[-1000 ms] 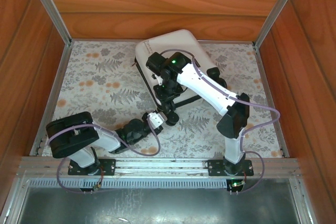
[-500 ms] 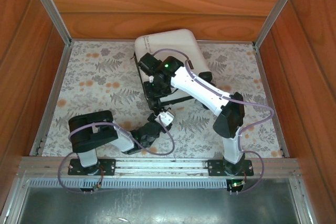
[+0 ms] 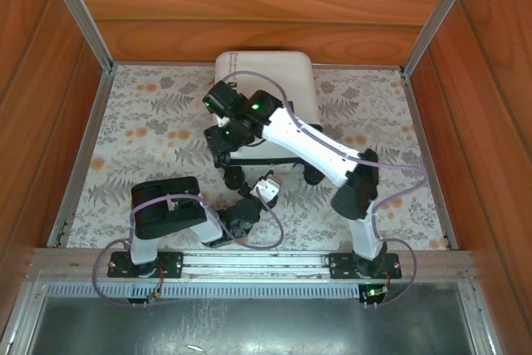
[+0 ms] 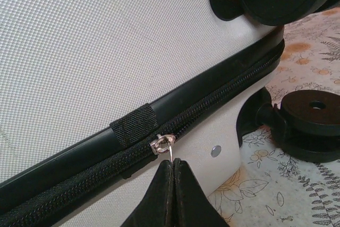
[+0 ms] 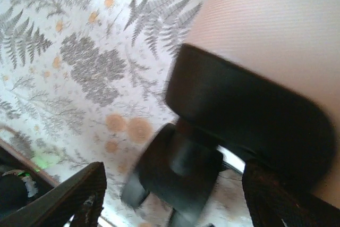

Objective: Pack the luggage

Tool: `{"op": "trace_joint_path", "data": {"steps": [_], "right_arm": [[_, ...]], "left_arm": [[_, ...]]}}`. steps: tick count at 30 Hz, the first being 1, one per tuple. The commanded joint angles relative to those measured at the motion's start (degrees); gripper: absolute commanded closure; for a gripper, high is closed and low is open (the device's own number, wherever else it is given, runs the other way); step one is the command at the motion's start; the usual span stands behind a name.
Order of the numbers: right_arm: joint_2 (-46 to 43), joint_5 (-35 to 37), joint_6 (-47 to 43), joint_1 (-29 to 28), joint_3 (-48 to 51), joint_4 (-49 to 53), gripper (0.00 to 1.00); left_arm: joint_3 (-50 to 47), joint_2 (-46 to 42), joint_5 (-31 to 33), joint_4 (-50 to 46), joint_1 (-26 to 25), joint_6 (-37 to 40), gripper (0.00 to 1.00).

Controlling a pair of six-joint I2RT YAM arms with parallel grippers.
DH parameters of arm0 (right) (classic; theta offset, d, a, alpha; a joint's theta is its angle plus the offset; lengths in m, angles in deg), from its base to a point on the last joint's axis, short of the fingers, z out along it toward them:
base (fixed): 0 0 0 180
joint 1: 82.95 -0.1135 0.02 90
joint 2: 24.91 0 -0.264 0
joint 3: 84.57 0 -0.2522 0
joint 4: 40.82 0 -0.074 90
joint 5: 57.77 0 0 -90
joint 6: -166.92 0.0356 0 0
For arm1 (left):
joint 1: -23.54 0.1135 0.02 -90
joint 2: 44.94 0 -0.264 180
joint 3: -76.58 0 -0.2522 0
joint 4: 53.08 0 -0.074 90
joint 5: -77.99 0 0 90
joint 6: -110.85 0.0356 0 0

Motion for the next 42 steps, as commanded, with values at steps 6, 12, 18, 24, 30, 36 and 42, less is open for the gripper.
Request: {"op": "trace_joint_path", "data": {"steps": [6, 12, 18, 24, 30, 36, 42], "right_arm": [[-28.18, 19.66, 3.86, 6.41, 23.41, 7.15, 0.18], [-36.79, 15.08, 3.12, 16.76, 36.93, 5.55, 0.18], [-33.09, 10.70, 0.42, 18.56, 39.19, 4.30, 0.17], [-31.11, 12.62, -0.38, 20.95, 42.05, 2.78, 0.18], [-27.83, 8.01, -7.17, 23.85, 42.88, -3.13, 0.33], [-23.61, 0.55, -14.66, 21.54, 36.71, -1.53, 0.75], [-21.90, -3.94, -14.11, 16.23, 33.37, -1.87, 0.99]], "left_arm": [[-0.17, 2.53, -9.24, 0.92, -2.61, -3.36, 1.00], [-0.39, 2.26, -10.43, 0.91, -1.90, -4.57, 1.00], [0.06, 2.68, -10.28, 0.91, -1.85, -5.26, 1.00], [-0.70, 1.92, -9.40, 0.82, -1.76, -6.11, 1.00], [-0.56, 2.11, -9.79, 0.73, -1.65, -6.76, 1.00], [-1.22, 1.67, -10.61, 0.58, -0.67, -10.01, 1.00], [-0.60, 2.14, -12.89, 0.49, 0.09, -10.60, 1.00]]}}
